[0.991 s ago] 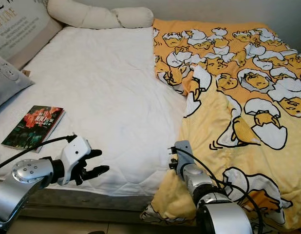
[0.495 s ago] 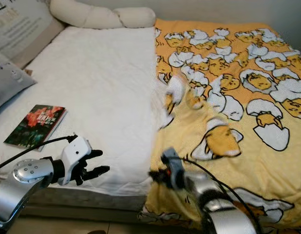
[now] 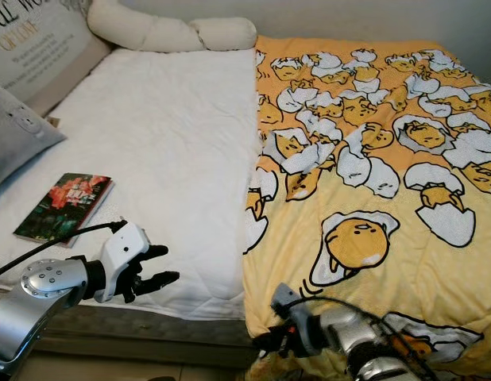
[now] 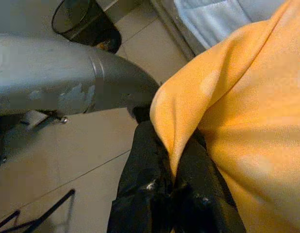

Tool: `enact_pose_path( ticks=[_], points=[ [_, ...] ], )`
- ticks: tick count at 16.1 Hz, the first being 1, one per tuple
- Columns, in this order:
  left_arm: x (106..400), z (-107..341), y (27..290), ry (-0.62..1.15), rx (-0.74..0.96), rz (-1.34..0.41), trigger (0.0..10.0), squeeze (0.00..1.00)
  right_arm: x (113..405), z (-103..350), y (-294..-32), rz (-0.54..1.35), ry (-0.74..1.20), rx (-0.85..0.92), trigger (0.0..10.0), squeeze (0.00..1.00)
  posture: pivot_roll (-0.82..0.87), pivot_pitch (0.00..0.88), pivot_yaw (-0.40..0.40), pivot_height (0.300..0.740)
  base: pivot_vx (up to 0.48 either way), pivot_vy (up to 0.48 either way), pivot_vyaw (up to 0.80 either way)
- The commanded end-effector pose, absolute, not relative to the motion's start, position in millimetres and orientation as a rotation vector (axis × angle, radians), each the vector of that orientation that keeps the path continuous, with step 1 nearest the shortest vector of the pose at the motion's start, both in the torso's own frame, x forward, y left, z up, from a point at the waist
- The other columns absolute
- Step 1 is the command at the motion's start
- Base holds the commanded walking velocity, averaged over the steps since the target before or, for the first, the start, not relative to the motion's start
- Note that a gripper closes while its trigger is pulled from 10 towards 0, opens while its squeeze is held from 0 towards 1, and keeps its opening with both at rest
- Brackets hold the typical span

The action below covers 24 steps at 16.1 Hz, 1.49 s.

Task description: Clean up the room

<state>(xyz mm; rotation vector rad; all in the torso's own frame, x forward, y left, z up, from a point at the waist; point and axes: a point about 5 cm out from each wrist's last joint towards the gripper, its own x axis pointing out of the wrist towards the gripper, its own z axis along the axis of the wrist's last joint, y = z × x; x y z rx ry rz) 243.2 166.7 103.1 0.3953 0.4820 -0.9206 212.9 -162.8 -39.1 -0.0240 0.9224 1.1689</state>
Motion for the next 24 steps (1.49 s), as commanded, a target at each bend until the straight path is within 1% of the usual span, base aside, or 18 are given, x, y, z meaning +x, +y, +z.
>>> enact_pose_path(
  ticks=[1, 2, 3, 4, 5, 6, 7, 8, 10, 12, 13, 14, 16, 18, 19, 21, 24],
  points=[
    [246.8, 104.6, 165.7, 0.478, 0.412, -0.931, 10.0, 0.00, 203.4, -46.2, -173.5, 1.107, 0.938, -0.034, 0.0, 0.00, 0.16, 0.000, 0.056, 0.740, 0.000, 0.000, 0.00],
    [247.4, 104.9, 165.6, 0.477, 0.413, -0.932, 10.0, 0.00, 199.9, -47.4, -180.2, 1.090, 0.944, -0.030, 0.0, 0.00, 0.16, 0.000, 0.057, 0.740, 0.000, 0.000, 0.00],
    [248.2, 105.1, 165.7, 0.475, 0.416, -0.933, 10.0, 0.00, 191.4, -49.5, -195.8, 1.060, 0.963, -0.033, 0.0, 0.00, 0.16, 0.000, 0.056, 0.740, 0.000, 0.000, 0.00],
    [249.2, 104.7, 166.1, 0.472, 0.417, -0.931, 10.0, 0.00, 180.7, -52.1, -219.0, 0.991, 0.994, -0.096, 1.7, 0.00, 0.15, 0.000, 0.050, 0.740, 0.000, 0.000, 0.00],
    [249.5, 104.7, 166.4, 0.468, 0.418, -0.928, 10.0, 0.00, 177.2, -55.0, -228.8, 0.902, 1.007, -0.130, 10.0, 0.00, 0.15, 0.000, 0.048, 0.740, 0.000, 0.000, 0.00],
    [249.6, 104.2, 167.0, 0.467, 0.419, -0.924, 10.0, 0.00, 175.4, -56.0, -231.9, 0.857, 1.009, -0.104, 10.0, 0.73, 0.14, 0.000, 0.044, 0.740, 0.000, 0.000, 0.00],
    [249.4, 103.5, 167.3, 0.467, 0.419, -0.922, 10.0, 0.00, 175.0, -56.3, -232.2, 0.847, 1.007, -0.093, 10.0, 0.73, 0.14, 0.000, 0.041, 0.740, 0.000, 0.000, 0.00],
    [249.0, 102.3, 168.6, 0.465, 0.413, -0.914, 10.0, 0.00, 179.1, -53.6, -236.7, 0.792, 0.980, -0.066, 10.0, 1.00, 0.13, 0.000, 0.036, 0.740, 0.000, 0.000, 0.00],
    [248.1, 100.2, 170.7, 0.462, 0.401, -0.896, 10.0, 0.00, 186.4, -48.9, -241.6, 0.729, 0.933, -0.030, 10.0, 1.00, 0.13, 0.000, 0.024, 0.740, 0.000, 0.000, 0.00],
    [248.5, 99.4, 172.1, 0.452, 0.391, -0.875, 10.0, 0.00, 197.9, -45.6, -234.7, 0.675, 0.869, 0.027, 10.0, 1.00, 0.13, 0.000, 0.021, 0.740, 0.000, 0.000, 0.00],
    [248.8, 98.5, 172.5, 0.450, 0.390, -0.871, 10.0, 0.00, 206.0, -44.7, -224.6, 0.657, 0.837, 0.055, 10.0, 1.00, 0.12, 0.000, 0.022, 0.740, 0.000, 0.000, 0.00],
    [249.0, 97.8, 172.2, 0.449, 0.391, -0.872, 10.0, 0.00, 209.7, -44.4, -216.6, 0.680, 0.831, 0.063, 10.0, 1.00, 0.11, 0.000, 0.023, 0.740, 0.000, 0.000, 0.00],
    [249.6, 97.6, 171.9, 0.447, 0.391, -0.873, 10.0, 0.00, 211.2, -44.4, -210.1, 0.709, 0.831, 0.075, 10.0, 1.00, 0.11, 0.000, 0.025, 0.740, 0.000, 0.000, 0.00],
    [251.1, 97.9, 172.4, 0.445, 0.394, -0.870, 10.0, 0.00, 208.8, -44.4, -199.2, 0.827, 0.848, 0.100, 10.0, 1.00, 0.11, 0.000, 0.027, 0.740, 0.000, 0.000, 0.00],
    [251.3, 97.7, 173.0, 0.446, 0.395, -0.869, 10.0, 0.00, 206.2, -45.1, -198.1, 0.870, 0.866, 0.081, 10.0, 1.00, 0.11, 0.000, 0.027, 0.740, 0.000, 0.000, 0.00],
    [250.9, 96.9, 173.8, 0.449, 0.397, -0.870, 10.0, 0.00, 206.1, -45.2, -198.8, 0.869, 0.864, 0.066, 10.0, 1.00, 0.12, 0.000, 0.024, 0.740, 0.000, 0.000, 0.00],
    [250.4, 96.7, 175.0, 0.442, 0.382, -0.852, 10.0, 0.00, 217.0, -38.1, -192.9, 0.805, 0.758, 0.223, 10.0, 1.00, 0.12, 0.000, 0.017, 0.740, 0.000, 0.000, 0.00]
  ],
)
